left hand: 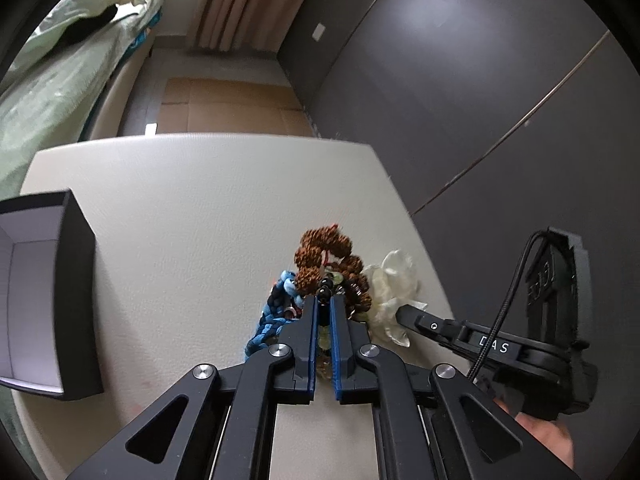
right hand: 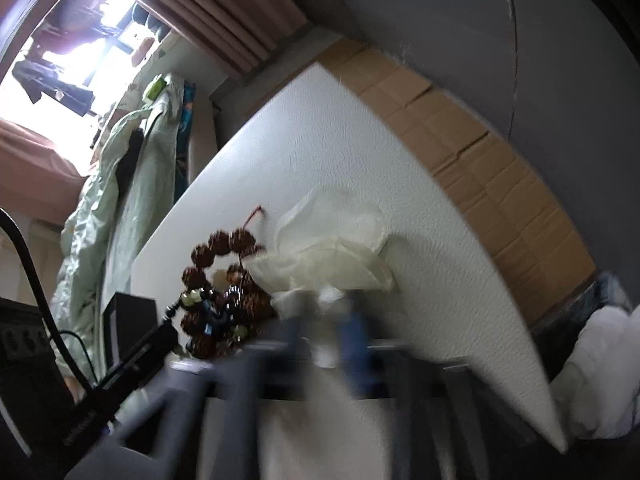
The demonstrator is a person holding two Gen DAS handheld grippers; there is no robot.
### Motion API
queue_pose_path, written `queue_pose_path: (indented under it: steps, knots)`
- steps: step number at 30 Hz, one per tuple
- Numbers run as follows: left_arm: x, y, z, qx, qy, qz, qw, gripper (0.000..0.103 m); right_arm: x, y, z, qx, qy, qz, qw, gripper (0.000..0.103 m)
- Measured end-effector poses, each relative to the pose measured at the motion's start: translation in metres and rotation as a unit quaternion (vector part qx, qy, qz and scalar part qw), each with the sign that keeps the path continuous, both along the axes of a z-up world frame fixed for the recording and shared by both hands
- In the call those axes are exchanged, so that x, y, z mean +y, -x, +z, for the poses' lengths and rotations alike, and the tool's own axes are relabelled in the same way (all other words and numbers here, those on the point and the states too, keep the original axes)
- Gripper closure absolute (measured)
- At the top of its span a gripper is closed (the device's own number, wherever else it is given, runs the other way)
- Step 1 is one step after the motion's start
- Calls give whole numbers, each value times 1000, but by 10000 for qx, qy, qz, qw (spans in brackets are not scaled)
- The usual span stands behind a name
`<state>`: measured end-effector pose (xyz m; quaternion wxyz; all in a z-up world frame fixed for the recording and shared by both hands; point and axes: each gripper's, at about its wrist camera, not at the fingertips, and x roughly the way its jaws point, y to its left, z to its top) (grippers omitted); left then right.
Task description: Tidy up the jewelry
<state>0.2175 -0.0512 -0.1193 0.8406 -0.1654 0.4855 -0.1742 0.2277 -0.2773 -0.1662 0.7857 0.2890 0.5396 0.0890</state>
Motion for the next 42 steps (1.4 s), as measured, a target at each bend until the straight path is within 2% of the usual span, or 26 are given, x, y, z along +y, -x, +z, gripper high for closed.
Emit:
queue_pose_path:
  steps: [5,11,20,24,32,42]
  knots:
    - [14,11,21,-261,156,99,9995,98,-2,11,25,-572,-71,102,9983,100]
    - [36,23,41,-564,294,280,9976,98,10,16,49,-971,-154,297,9947,100]
    - [90,39,60,-920,535,841,9908,98,68,7,98,-1684,106,1010,9805,100]
    - [112,41,65,-1015,534,1148,9867,98,99,2,110,-1847,136,1352,9734,100]
    - [152,43,61,-936,454,1594,9817,98,157,-2,125,-2030,45,1946,9596,100]
    - [193,55,60,-907,381,2079,9732,98,208,2,117,-1879,-309,2515,9489,100]
